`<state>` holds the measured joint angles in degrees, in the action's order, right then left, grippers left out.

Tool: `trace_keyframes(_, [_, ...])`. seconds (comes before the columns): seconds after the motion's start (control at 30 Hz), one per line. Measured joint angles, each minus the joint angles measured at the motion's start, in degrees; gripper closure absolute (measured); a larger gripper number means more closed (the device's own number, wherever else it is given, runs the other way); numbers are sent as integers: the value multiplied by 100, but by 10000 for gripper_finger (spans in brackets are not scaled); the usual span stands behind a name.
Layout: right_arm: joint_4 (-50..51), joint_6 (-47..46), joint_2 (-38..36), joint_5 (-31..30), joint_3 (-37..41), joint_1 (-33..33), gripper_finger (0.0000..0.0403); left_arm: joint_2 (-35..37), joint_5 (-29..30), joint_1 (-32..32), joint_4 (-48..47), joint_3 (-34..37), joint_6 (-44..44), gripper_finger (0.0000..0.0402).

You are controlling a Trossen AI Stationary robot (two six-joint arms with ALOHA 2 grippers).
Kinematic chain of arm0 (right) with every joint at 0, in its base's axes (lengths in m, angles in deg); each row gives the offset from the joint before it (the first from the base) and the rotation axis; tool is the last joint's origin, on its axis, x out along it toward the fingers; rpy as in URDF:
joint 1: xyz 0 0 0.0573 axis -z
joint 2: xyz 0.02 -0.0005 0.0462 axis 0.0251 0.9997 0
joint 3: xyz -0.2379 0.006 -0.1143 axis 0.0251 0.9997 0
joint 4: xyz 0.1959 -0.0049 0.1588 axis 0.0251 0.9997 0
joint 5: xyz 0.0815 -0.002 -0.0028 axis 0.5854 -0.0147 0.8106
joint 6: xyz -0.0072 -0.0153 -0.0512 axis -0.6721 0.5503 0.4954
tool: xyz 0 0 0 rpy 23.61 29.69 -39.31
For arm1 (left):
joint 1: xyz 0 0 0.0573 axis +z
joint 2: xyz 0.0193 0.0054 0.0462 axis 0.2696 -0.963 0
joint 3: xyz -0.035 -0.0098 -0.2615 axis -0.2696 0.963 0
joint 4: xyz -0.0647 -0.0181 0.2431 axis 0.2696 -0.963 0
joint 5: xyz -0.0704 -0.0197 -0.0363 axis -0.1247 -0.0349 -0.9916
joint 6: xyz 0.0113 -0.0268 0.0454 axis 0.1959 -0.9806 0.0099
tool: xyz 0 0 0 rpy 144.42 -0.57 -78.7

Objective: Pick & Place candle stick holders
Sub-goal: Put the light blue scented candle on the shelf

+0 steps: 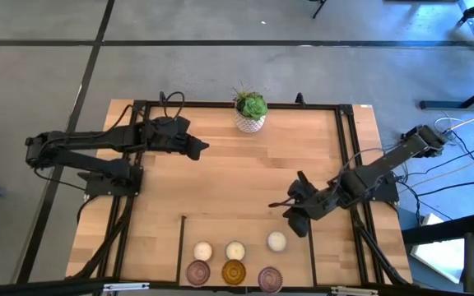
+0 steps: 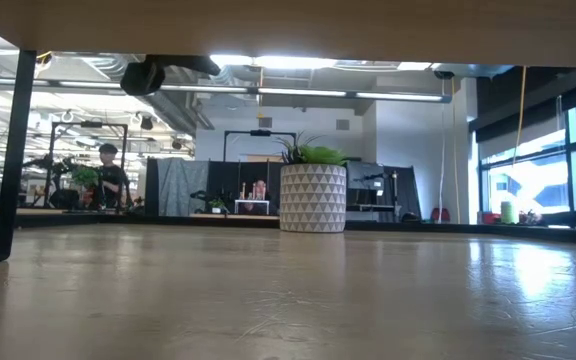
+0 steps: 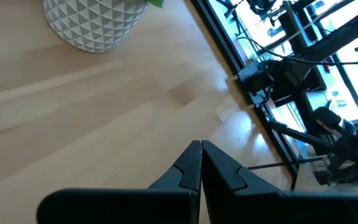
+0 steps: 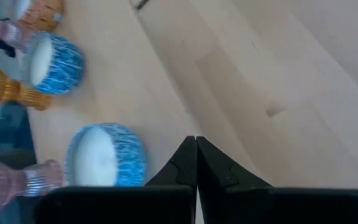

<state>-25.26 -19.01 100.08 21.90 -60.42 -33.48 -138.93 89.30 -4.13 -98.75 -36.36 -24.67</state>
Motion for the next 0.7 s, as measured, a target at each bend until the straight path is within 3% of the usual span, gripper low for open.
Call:
trace_keyframes(0.17, [-141, 2, 198, 366, 0, 112, 403, 0, -20, -20, 3, 0, -64, 400])
trace_keyframes(0.7, [-937, -135, 662, 552, -4, -3, 403, -4, -73, -208, -34, 0, -97, 400])
